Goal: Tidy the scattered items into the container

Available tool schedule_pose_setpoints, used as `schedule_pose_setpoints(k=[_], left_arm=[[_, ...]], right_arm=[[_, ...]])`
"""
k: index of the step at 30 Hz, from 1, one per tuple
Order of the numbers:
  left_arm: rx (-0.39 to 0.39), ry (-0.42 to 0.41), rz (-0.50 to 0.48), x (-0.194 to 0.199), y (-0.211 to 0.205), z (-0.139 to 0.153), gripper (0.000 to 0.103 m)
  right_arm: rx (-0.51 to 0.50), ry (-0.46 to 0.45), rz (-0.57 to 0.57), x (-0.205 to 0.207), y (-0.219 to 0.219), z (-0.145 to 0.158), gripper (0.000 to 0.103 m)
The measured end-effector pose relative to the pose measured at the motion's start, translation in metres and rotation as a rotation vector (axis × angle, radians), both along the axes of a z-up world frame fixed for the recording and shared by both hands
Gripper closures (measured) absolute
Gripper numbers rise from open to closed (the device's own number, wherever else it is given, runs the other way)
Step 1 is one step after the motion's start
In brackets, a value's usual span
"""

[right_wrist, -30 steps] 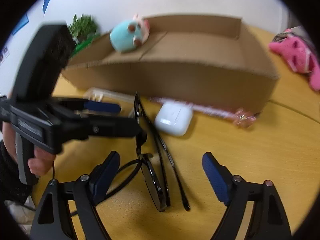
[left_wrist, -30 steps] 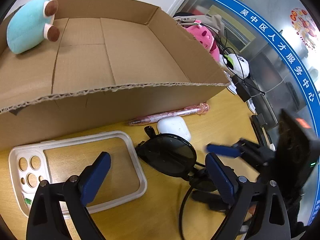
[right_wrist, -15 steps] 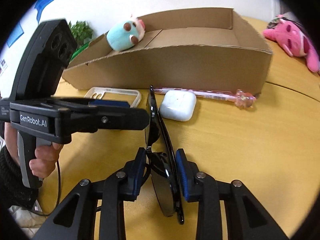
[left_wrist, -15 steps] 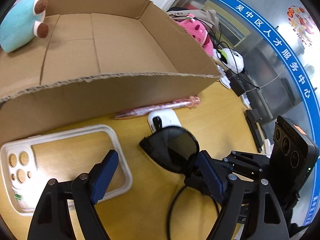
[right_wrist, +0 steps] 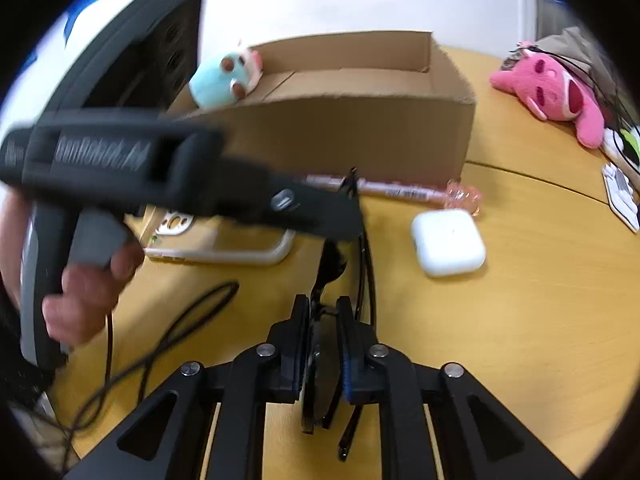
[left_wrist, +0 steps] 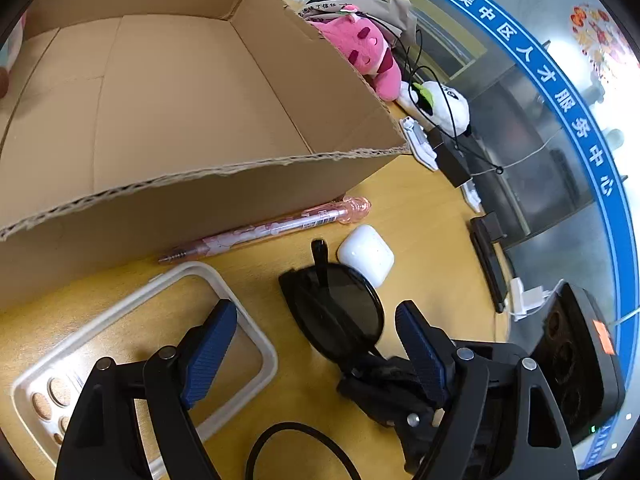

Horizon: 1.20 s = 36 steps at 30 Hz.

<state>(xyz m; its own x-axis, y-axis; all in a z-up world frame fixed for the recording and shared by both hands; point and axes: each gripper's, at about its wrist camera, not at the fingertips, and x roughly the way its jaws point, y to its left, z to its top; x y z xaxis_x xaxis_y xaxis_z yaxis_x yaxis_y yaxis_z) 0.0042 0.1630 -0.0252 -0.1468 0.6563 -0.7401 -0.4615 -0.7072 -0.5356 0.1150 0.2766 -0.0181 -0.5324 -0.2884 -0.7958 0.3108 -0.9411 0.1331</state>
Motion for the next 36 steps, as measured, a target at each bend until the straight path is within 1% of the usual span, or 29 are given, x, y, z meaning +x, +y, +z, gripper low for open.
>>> schedule_pose_setpoints(k=[1, 3, 5, 7, 9, 10, 11, 13, 15, 16, 19, 21, 22, 23, 24, 26, 28, 29, 30, 31, 34, 36], left_arm=[[-0.010, 0.010, -0.002, 0.002, 0.001, 0.000, 0.019], [-0.017, 0.013, -0.004, 0.004, 0.000, 0.000, 0.019], [-0.021, 0.006, 0.002, 0.004, -0.002, 0.000, 0.020], [-0.033, 0.004, 0.005, 0.004, -0.004, 0.001, 0.020], [-0.052, 0.004, 0.007, 0.004, -0.004, 0.002, 0.020], [-0.057, 0.004, 0.004, 0.003, -0.003, 0.002, 0.020], [-0.062, 0.003, -0.002, 0.002, -0.002, 0.002, 0.020], [-0.076, -0.002, -0.010, 0.000, 0.003, 0.003, 0.020], [-0.090, -0.010, -0.017, -0.003, 0.008, 0.004, 0.019], [-0.097, -0.012, -0.022, -0.004, 0.010, 0.004, 0.017], [-0.116, -0.011, -0.033, -0.004, 0.016, 0.005, 0.016], [-0.121, -0.013, -0.032, -0.005, 0.017, 0.005, 0.016], [-0.119, -0.016, -0.030, -0.005, 0.017, 0.005, 0.016], [-0.115, -0.021, -0.027, -0.005, 0.016, 0.005, 0.016], [-0.111, -0.029, -0.019, -0.005, 0.015, 0.005, 0.018], [-0.109, -0.041, -0.007, -0.004, 0.014, 0.005, 0.023], [-0.102, -0.055, -0.005, -0.001, 0.012, 0.004, 0.033], [-0.090, -0.068, -0.006, 0.000, 0.011, 0.003, 0.035], [-0.074, -0.083, -0.011, 0.001, 0.010, 0.002, 0.040], [-0.059, -0.091, -0.021, 0.003, 0.010, 0.002, 0.043], [-0.020, -0.077, -0.035, 0.009, 0.010, 0.010, 0.043], [0.005, -0.078, -0.039, 0.010, 0.009, 0.014, 0.043]], right_arm=[[0.008, 0.001, 0.010, 0.002, 0.000, 0.000, 0.087], [0.035, 0.008, 0.024, 0.009, -0.001, 0.001, 0.076], [0.064, 0.031, 0.028, 0.016, -0.001, 0.007, 0.056], [0.062, 0.056, 0.022, 0.024, 0.000, 0.017, 0.050], [0.057, 0.076, 0.011, 0.030, 0.003, 0.026, 0.048], [0.062, 0.082, 0.004, 0.032, 0.005, 0.030, 0.045], [0.071, 0.084, -0.003, 0.033, 0.007, 0.031, 0.042], [0.089, 0.061, -0.025, 0.029, 0.013, 0.028, 0.041], [0.091, 0.021, -0.037, 0.021, 0.018, 0.021, 0.041], [0.088, 0.003, -0.037, 0.016, 0.020, 0.016, 0.041], [0.079, -0.054, -0.033, 0.006, 0.019, 0.001, 0.041], [0.095, -0.061, -0.026, 0.005, 0.016, -0.003, 0.054], [0.093, -0.060, -0.013, 0.005, 0.014, -0.002, 0.069], [0.078, -0.064, -0.001, 0.007, 0.012, -0.001, 0.078], [0.071, -0.064, 0.002, 0.009, 0.011, 0.000, 0.078], [0.093, -0.039, 0.009, 0.018, 0.002, 0.000, 0.080], [0.100, -0.004, 0.000, 0.028, -0.005, 0.002, 0.080], [0.099, 0.017, -0.013, 0.033, -0.007, 0.005, 0.081], [0.101, 0.040, -0.028, 0.037, -0.009, 0.008, 0.081], [0.105, 0.066, -0.042, 0.040, -0.010, 0.011, 0.081], [0.137, 0.148, -0.073, 0.047, -0.017, 0.024, 0.081], [0.189, 0.183, -0.072, 0.050, -0.025, 0.027, 0.081]])
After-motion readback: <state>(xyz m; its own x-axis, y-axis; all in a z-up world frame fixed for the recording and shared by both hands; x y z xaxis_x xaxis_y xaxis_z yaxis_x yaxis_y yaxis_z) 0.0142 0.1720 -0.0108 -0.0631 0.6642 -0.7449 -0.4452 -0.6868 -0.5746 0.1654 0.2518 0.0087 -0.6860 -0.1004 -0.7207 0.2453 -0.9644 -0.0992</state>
